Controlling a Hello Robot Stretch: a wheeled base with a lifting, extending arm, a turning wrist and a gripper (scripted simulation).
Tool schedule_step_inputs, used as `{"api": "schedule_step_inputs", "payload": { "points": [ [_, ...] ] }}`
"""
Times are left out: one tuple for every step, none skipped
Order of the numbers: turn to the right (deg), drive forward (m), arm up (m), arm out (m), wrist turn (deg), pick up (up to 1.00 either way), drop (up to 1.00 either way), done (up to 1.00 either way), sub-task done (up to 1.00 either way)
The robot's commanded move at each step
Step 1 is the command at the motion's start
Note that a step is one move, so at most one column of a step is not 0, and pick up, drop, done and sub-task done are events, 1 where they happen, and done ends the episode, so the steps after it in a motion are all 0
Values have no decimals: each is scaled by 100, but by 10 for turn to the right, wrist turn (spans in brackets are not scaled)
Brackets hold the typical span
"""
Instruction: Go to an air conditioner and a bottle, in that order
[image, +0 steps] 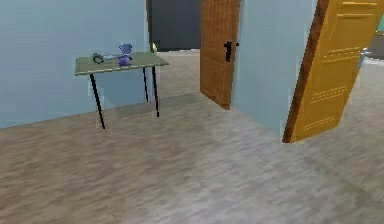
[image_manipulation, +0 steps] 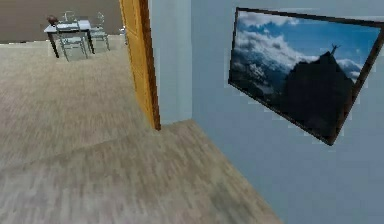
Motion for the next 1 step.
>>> {"api": "schedule_step_inputs", "payload": {
  "points": [
    [30, 0, 0, 0, 0, 0, 0, 0, 0]
  ]
}}
